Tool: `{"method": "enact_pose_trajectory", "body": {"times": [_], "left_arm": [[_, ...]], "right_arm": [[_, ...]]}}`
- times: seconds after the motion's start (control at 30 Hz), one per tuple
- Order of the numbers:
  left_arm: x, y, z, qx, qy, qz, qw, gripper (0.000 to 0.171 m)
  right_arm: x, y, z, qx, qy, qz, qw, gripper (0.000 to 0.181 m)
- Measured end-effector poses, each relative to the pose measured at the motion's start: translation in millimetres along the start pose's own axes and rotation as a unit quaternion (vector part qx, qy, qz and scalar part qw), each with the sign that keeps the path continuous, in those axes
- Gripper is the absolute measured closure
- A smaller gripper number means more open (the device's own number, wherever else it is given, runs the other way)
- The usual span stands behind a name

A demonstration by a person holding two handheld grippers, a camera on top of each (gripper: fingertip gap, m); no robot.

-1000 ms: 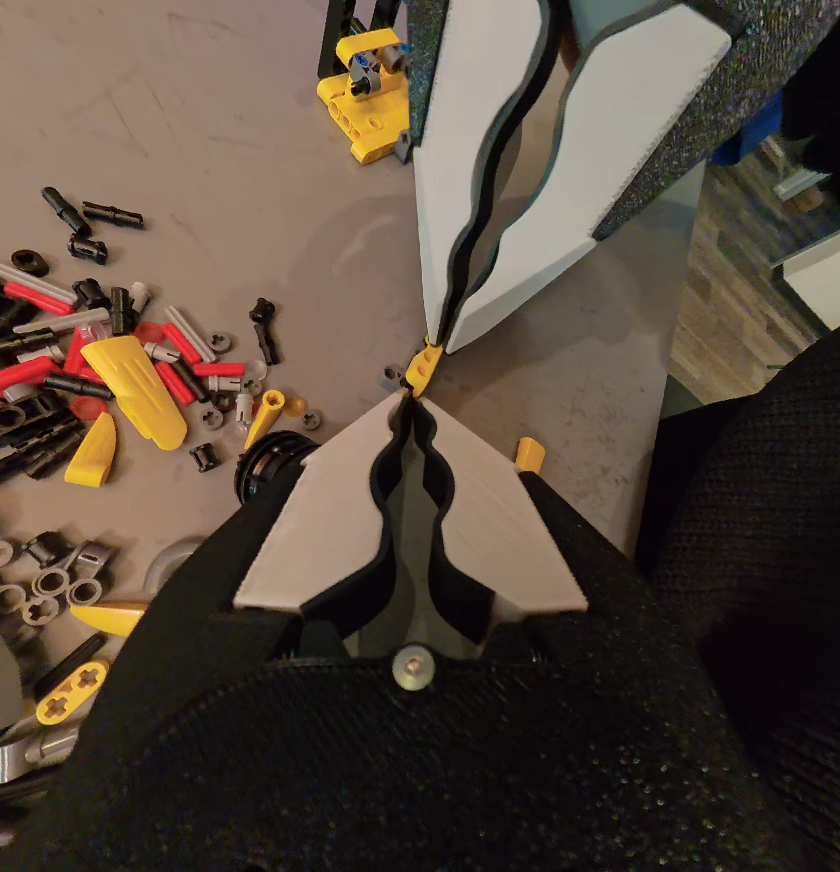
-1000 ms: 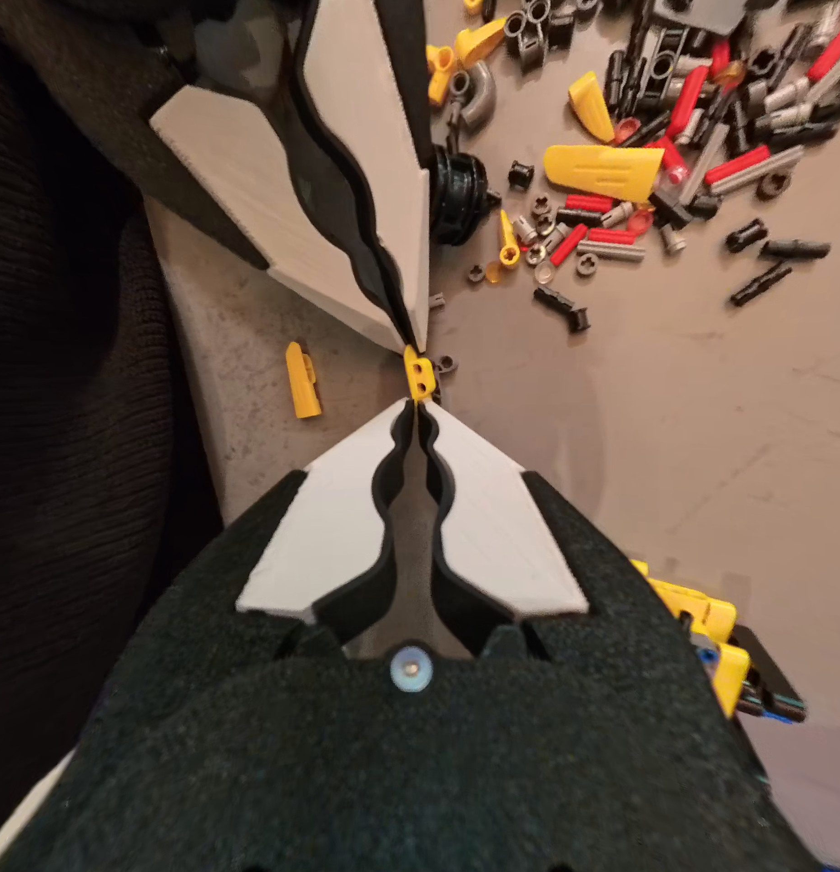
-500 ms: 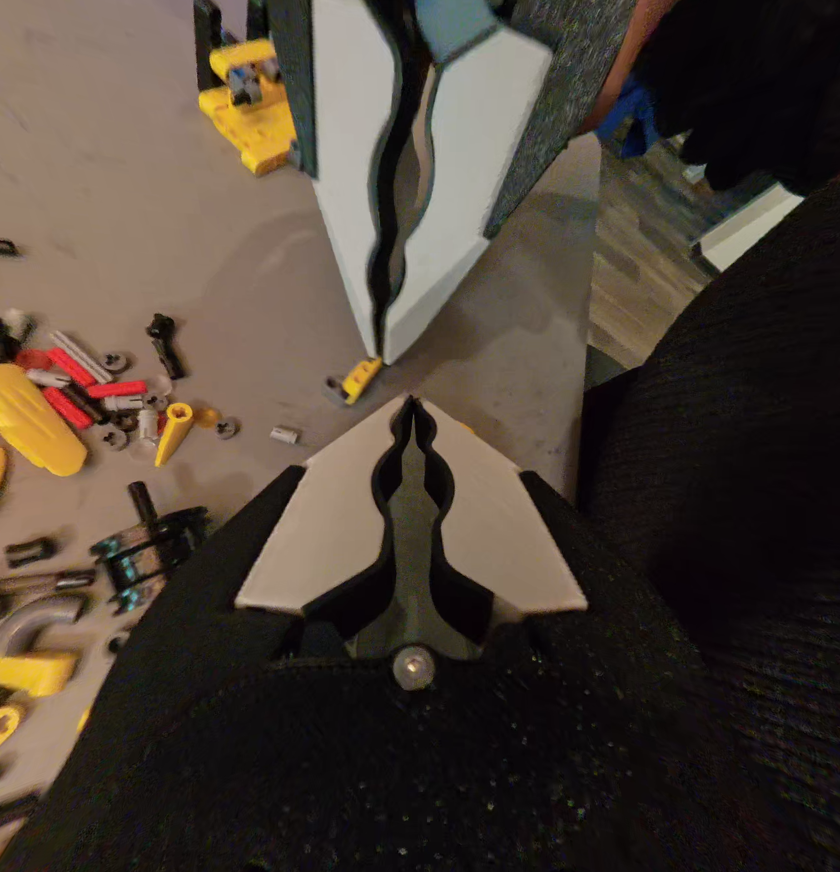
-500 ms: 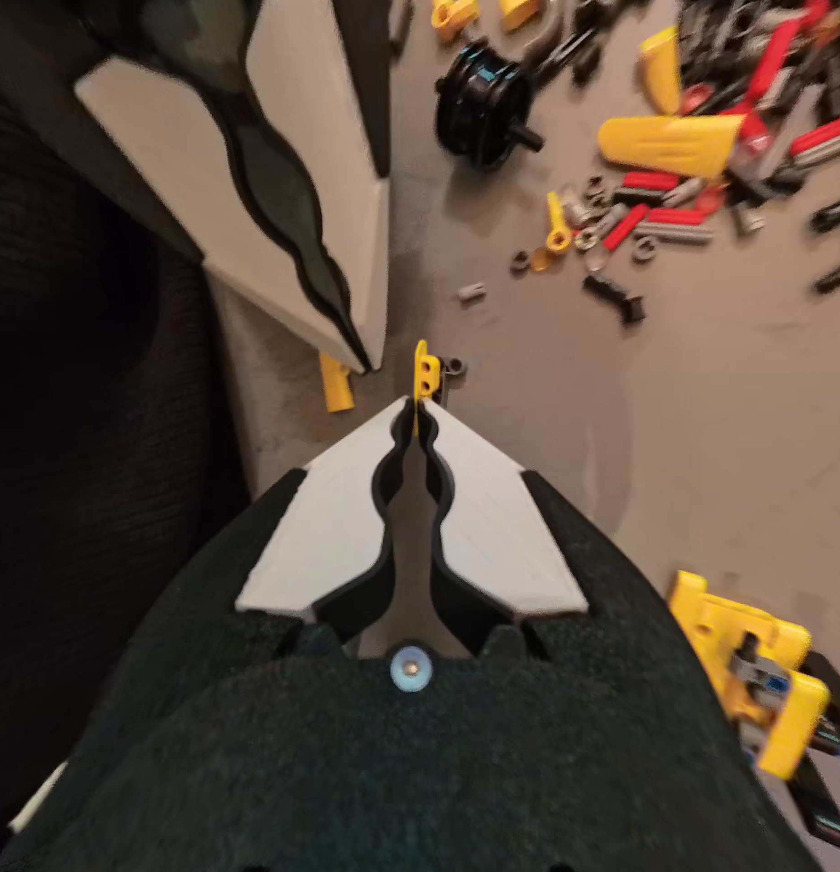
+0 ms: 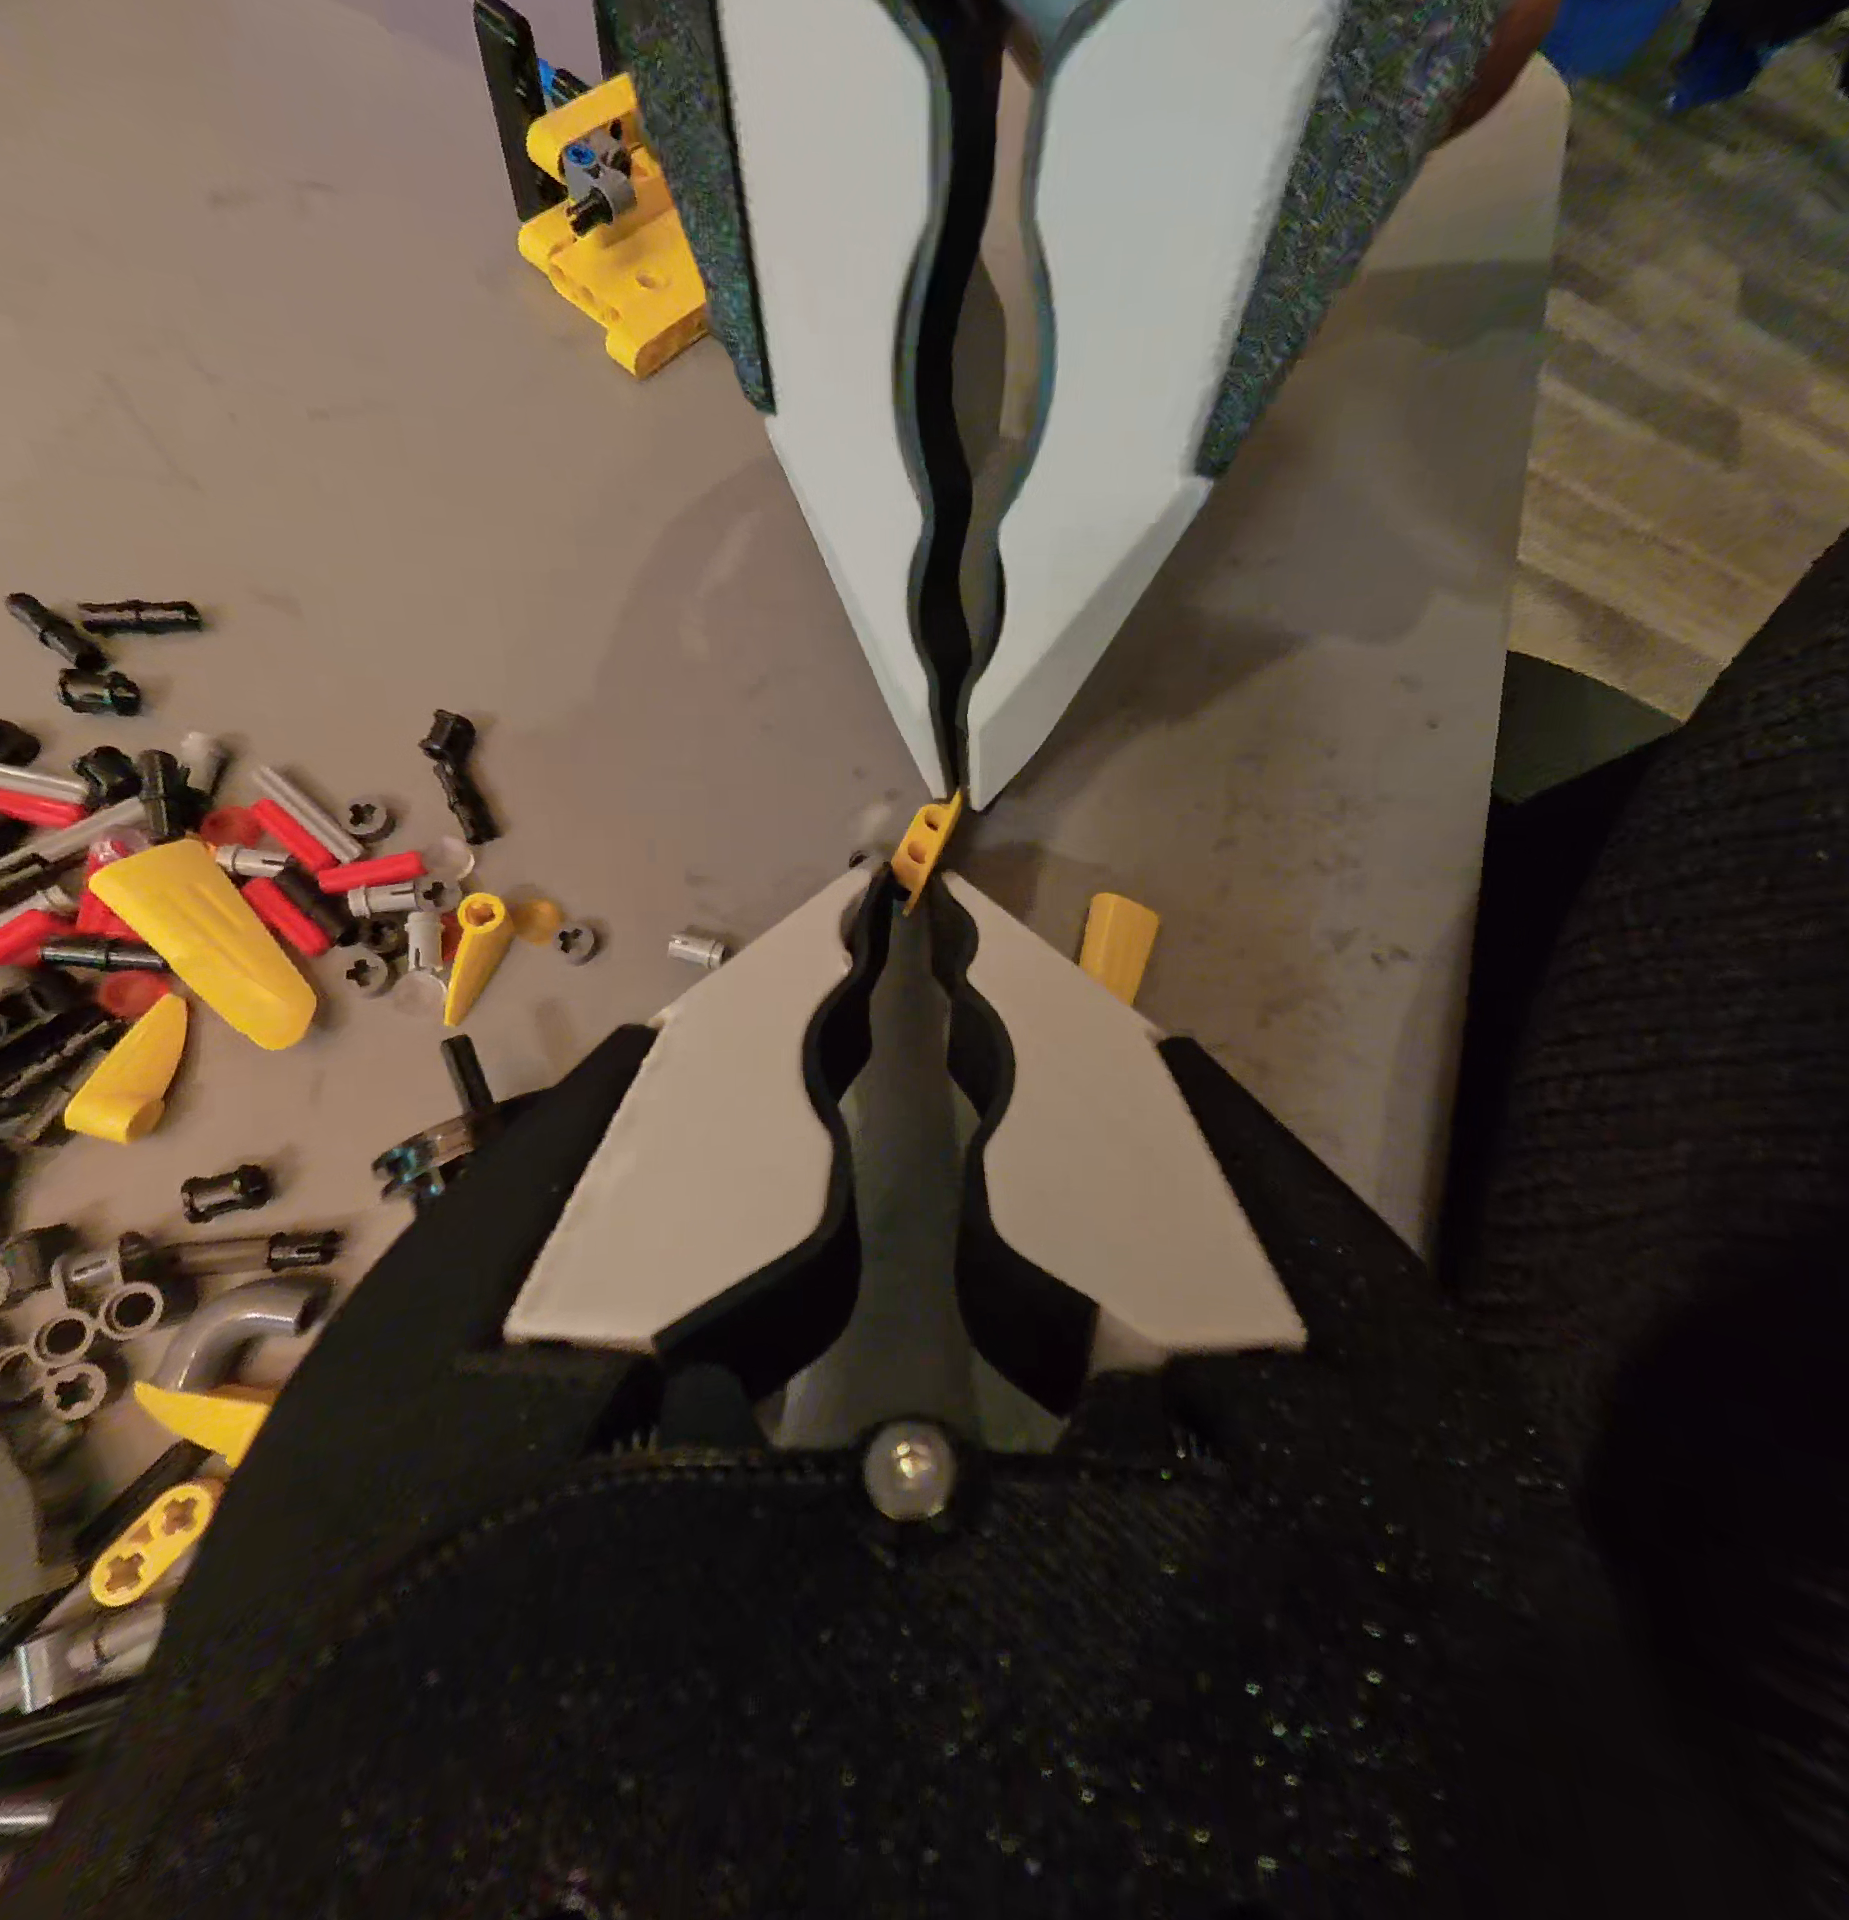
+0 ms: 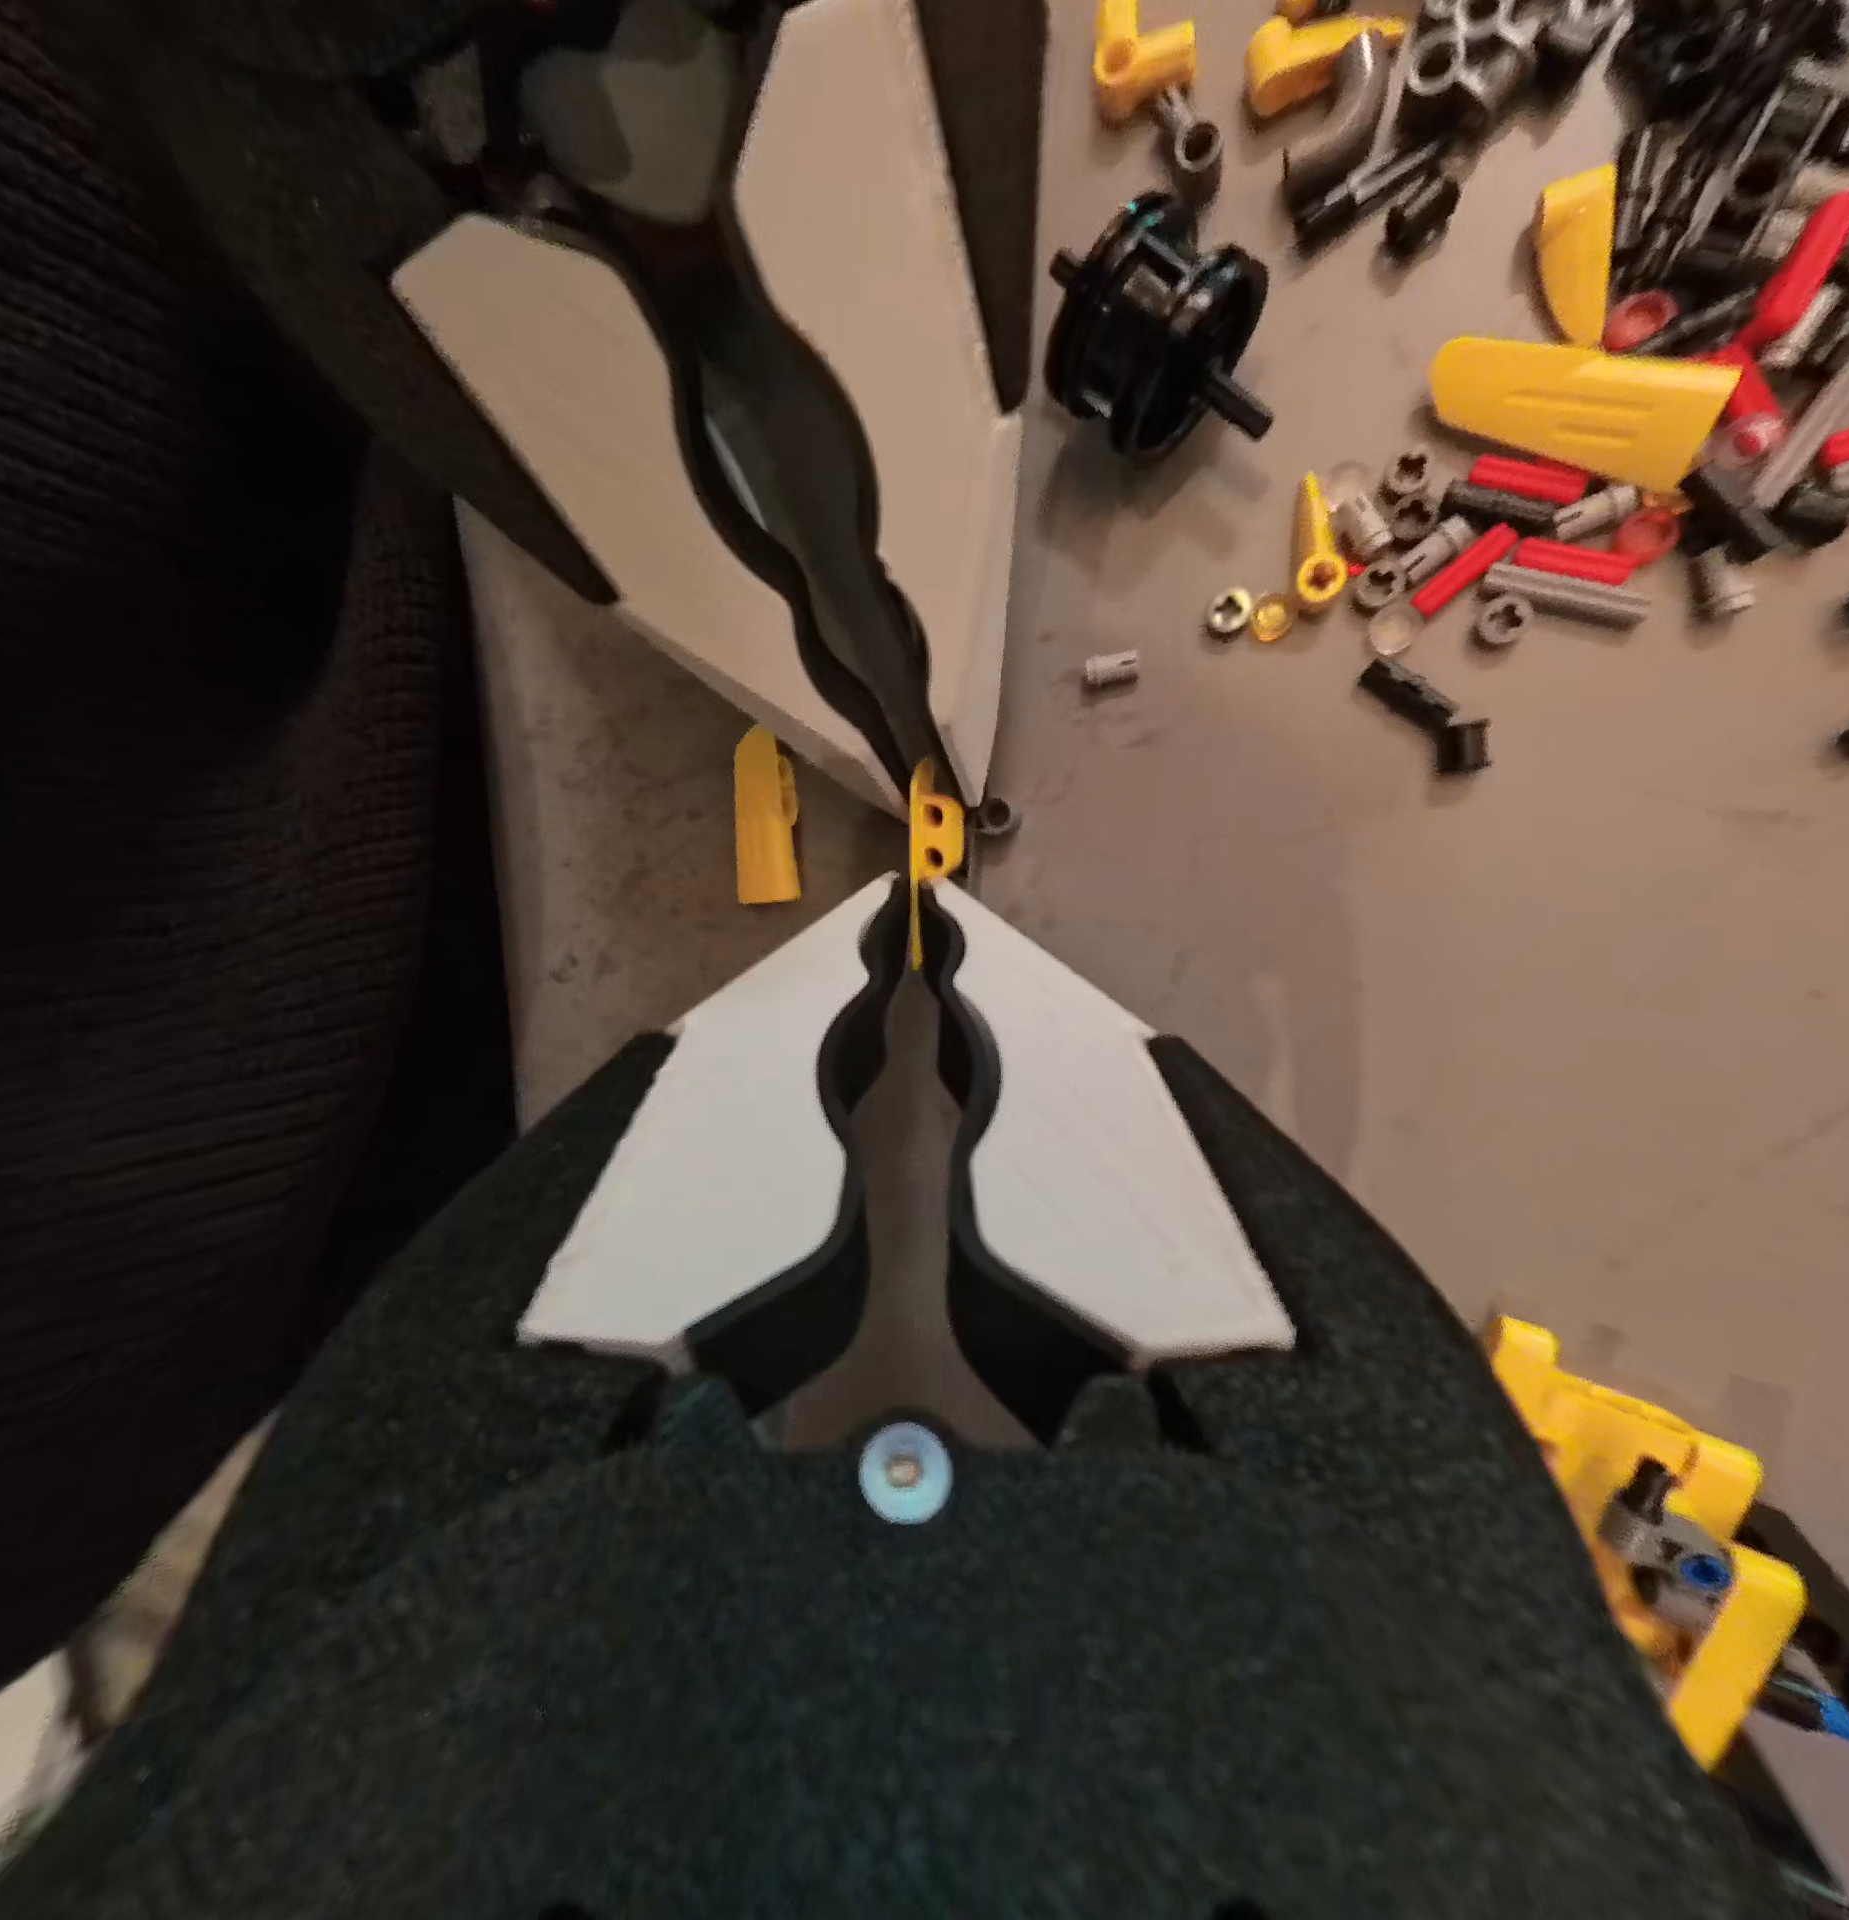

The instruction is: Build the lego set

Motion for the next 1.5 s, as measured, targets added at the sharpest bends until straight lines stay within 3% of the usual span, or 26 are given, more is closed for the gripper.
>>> {"method": "enact_pose_trajectory", "body": {"times": [0.17,0.37,0.63,0.77,0.93,1.03,1.2,1.27,1.37,1.5], "left_arm": [[1.7,1.1,-2.5,0.022,0.003,0.005,1.0,0.169],[1.4,1.5,-2.3,0.029,0.004,0.01,1.0,0.169],[0.8,0.4,-3.2,0.033,0.008,0.012,0.999,0.168],[0.5,0.6,-3.2,0.03,0.007,0.01,0.999,0.168],[0.2,0.9,-3.1,0.032,0.011,0.01,0.999,0.167],[1.6,-0.1,-2.5,0.034,0.016,0.016,0.999,0.166],[7.1,-4.4,2.9,0.023,0.03,0.038,0.999,0.151],[8.0,-5.1,3.7,0.02,0.031,0.041,0.998,0.153],[8.7,-4.8,3.9,0.007,0.024,0.04,0.999,0.17],[8.0,-4.0,5.2,0.002,0.026,0.036,0.999,0.171]], "right_arm": [[-1.3,-3.2,3.0,0.049,0.069,0.051,0.995,0.181],[-1.6,-3.0,2.5,0.022,0.053,0.058,0.997,0.181],[6.9,-11.6,4.6,0.039,0.095,0.089,0.991,0.169],[1.6,-10.9,3.7,0.049,0.098,0.075,0.991,0.172],[15.0,-21.8,14.4,0.032,0.094,0.096,0.99,0.181],[9.9,-17.6,18.4,0.028,0.066,0.069,0.995,0.181],[-0.9,-14.6,13.3,0.038,0.034,0.038,0.998,0.181],[-2.4,-13.2,13.8,0.04,0.031,0.028,0.998,0.179],[-3.0,-12.0,11.7,0.026,0.008,0.015,1.0,0.174],[-3.6,-10.3,11.3,0.004,-0.015,0.001,1.0,0.17]]}}
Point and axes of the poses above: each gripper's, where its closed fingertips meet, x back along the fingers, y out of its underside, z = x × y across the jaws, the point moved 1 cm from there along x, back along the fingers, and after that the axes turned 9 degrees about y, right-handed, at the moved point
